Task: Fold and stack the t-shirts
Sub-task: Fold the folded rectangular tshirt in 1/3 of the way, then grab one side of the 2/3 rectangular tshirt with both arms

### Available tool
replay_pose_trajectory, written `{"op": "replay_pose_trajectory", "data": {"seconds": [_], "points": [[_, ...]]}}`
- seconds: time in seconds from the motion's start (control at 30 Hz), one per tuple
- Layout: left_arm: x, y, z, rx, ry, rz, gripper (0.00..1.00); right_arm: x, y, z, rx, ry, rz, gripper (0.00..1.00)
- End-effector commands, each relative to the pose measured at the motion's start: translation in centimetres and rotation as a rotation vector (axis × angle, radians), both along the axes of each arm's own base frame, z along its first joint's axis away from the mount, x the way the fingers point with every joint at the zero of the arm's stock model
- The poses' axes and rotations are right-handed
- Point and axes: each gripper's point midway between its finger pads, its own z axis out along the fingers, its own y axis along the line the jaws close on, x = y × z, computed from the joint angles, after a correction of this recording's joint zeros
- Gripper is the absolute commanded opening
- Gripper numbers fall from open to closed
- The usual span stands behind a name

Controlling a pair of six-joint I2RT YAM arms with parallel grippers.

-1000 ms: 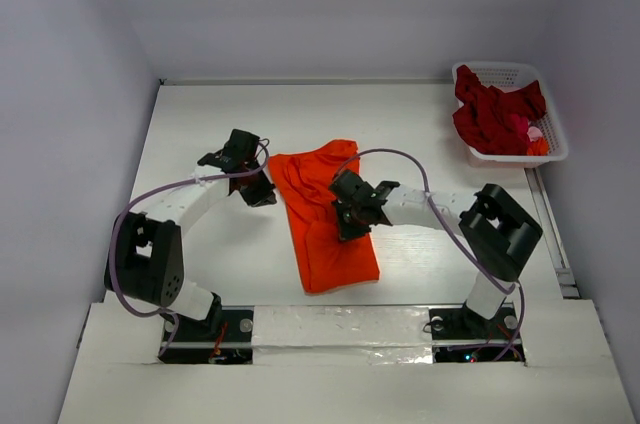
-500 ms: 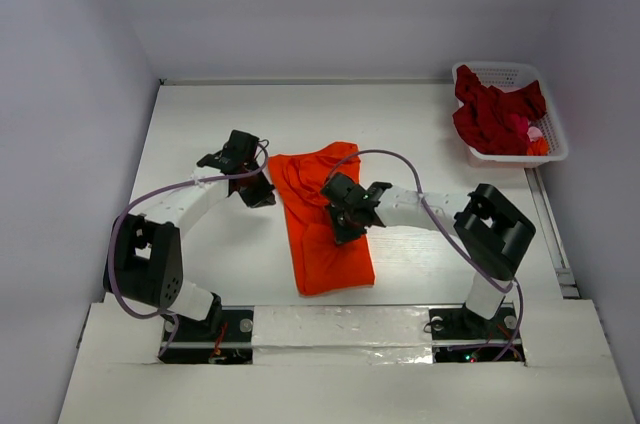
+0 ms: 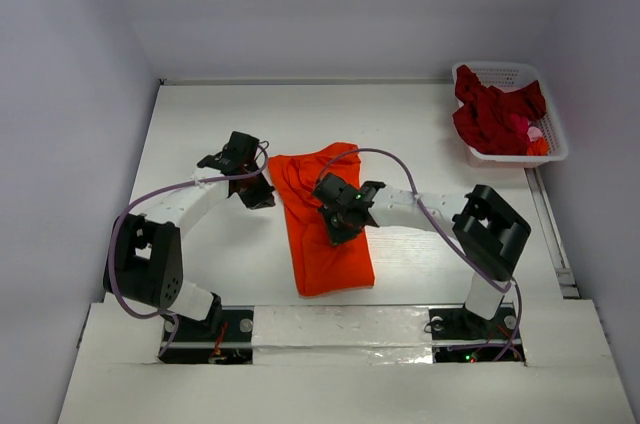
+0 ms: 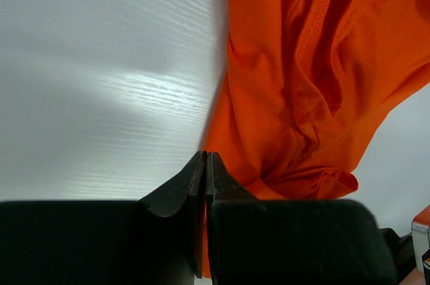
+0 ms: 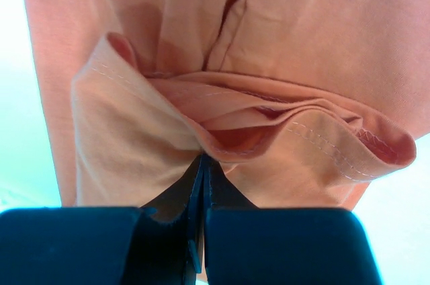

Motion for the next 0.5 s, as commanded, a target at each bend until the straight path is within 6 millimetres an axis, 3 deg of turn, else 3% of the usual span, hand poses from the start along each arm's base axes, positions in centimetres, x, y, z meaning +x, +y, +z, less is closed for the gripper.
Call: {"op": "replay_pose_trajectory", "data": {"seconds": [0.0, 0.17, 0.23, 0.3, 0.33, 0.37, 0.4, 0.43, 0.47], "points": [[-0.2, 0.5, 0.8, 0.005, -0.027, 0.018, 0.00, 0.7, 0.6, 0.9, -0.011, -0.037, 0.006, 0.00], [-0.1, 0.5, 0.9, 0.003, -0.034, 0.022, 0.00, 0.8, -0.1, 1.5, -0.017, -0.059, -0.007, 0.00], [0.0, 0.5, 1.1, 0.001, -0.039, 0.025, 0.00, 1.1, -0.5, 2.7, -0.011, -0.091, -0.018, 0.00], [0.3, 0.3, 1.7, -0.007, -0.056, 0.026, 0.00, 1.6, -0.8, 4.2, -0.005, -0.137, -0.029, 0.19], [0.5, 0.6, 2.1, -0.011, -0.069, 0.037, 0.00, 2.1, -0.7, 6.3, 0.025, -0.176, -0.038, 0.26], [0.8, 0.5, 2.5, -0.017, -0.086, 0.039, 0.00, 2.4, -0.7, 7.4, 0.038, -0.200, -0.040, 0.44], [1.0, 0.4, 2.9, -0.023, -0.102, 0.038, 0.05, 3.3, -1.1, 8.5, 0.050, -0.222, -0.063, 0.51], [1.5, 0.7, 3.7, -0.032, -0.135, 0.046, 0.08, 4.2, -1.0, 10.0, 0.082, -0.239, -0.078, 0.64], [2.4, 0.9, 4.3, -0.055, -0.173, 0.055, 0.12, 5.0, -1.3, 11.2, 0.111, -0.254, -0.085, 0.91]]}}
